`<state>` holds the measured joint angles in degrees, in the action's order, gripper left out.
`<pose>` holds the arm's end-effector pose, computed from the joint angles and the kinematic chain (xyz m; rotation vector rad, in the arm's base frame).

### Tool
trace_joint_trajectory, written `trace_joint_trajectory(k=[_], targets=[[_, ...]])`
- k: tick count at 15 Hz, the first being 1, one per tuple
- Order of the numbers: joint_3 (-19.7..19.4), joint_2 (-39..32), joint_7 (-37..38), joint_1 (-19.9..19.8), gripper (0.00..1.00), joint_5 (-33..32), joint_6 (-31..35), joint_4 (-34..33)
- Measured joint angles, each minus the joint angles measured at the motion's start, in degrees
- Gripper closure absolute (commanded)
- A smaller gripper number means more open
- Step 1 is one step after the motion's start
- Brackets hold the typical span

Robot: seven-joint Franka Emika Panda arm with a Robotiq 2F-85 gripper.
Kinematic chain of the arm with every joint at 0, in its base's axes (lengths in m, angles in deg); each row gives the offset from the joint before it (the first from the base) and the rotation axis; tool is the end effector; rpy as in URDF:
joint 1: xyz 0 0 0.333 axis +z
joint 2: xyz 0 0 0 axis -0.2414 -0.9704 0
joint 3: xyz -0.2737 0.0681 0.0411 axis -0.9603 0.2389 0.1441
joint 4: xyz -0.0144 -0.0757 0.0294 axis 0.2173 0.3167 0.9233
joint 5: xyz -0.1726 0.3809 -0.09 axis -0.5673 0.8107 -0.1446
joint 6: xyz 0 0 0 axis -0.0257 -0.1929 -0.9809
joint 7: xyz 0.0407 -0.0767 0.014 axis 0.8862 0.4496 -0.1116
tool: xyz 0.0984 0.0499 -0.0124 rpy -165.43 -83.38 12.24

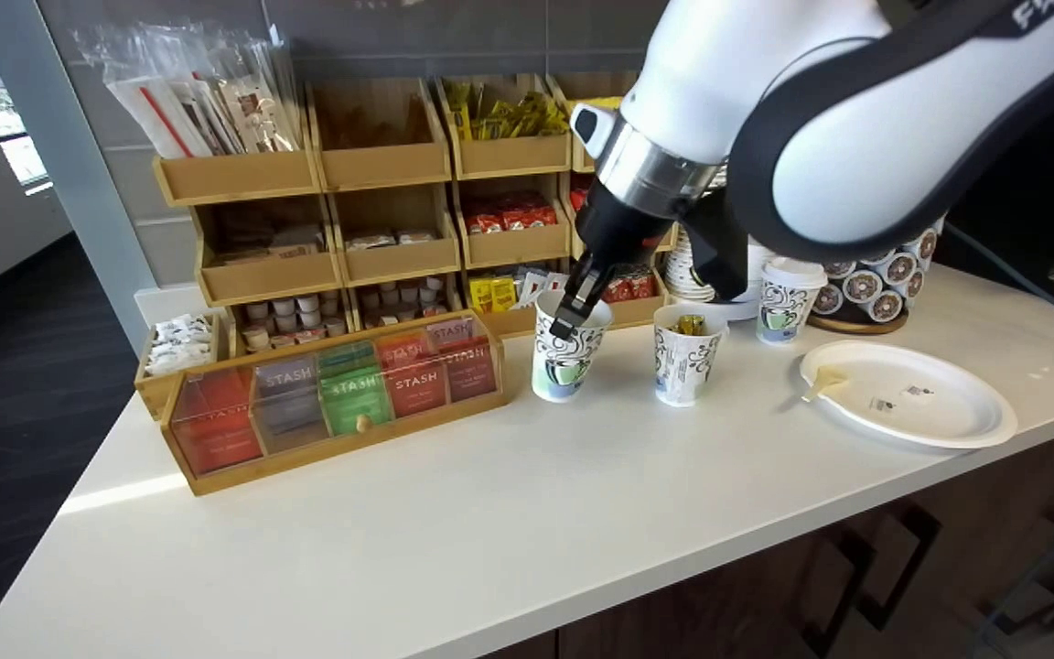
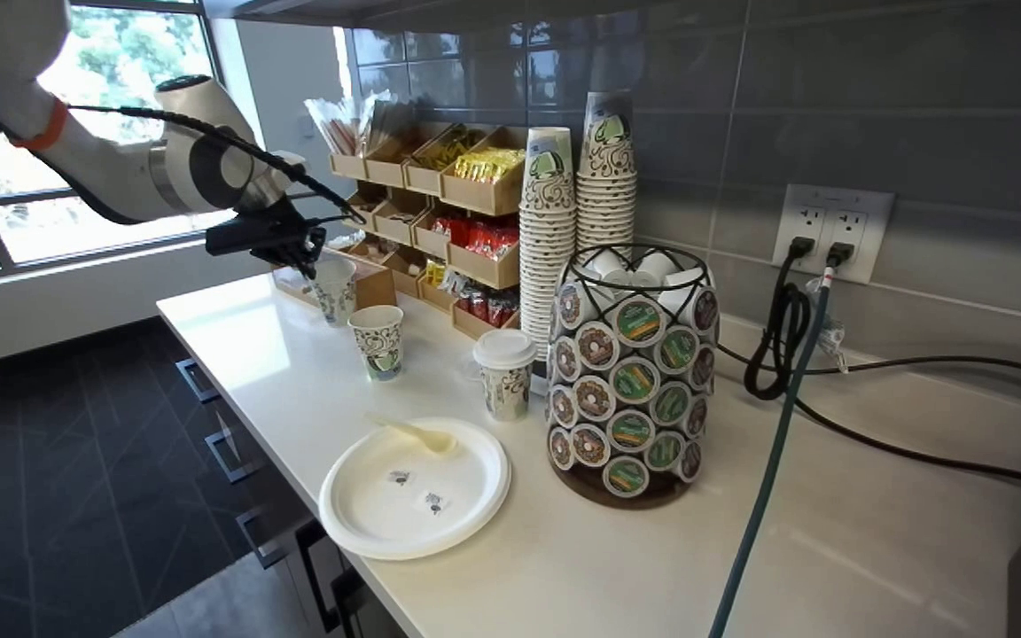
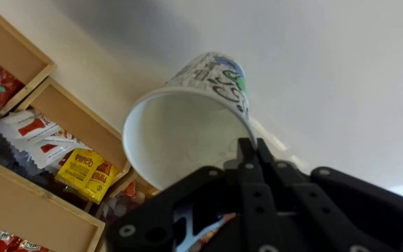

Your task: Pick up the paper cup on the left and pour the contents into the open paper cup on the right

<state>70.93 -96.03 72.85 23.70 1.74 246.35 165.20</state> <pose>0.6176 0.1391 0.2906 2.8864 0.7265 0.7462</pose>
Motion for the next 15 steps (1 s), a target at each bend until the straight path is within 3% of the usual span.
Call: trace_joint_trajectory(k=[3, 7, 8, 9, 11, 15], targets=[[-7.73, -2.88, 5.31, 5.82, 0.99, -13.39, 3.74, -0.42], [-12.13, -4.97, 9.73, 10.29, 0.99, -22.47, 3.79, -1.44], [-12.63, -5.22, 10.30, 11.04, 0.94, -23.49, 3.77, -1.61], [-12.91, -5.40, 10.60, 11.58, 0.70, -23.94, 3.68, -1.74], [-12.96, -5.56, 10.63, 12.07, 0.65, -23.96, 2.89, -1.84], [-13.05, -5.53, 10.65, 12.05, 0.36, -23.87, 2.25, -2.32]])
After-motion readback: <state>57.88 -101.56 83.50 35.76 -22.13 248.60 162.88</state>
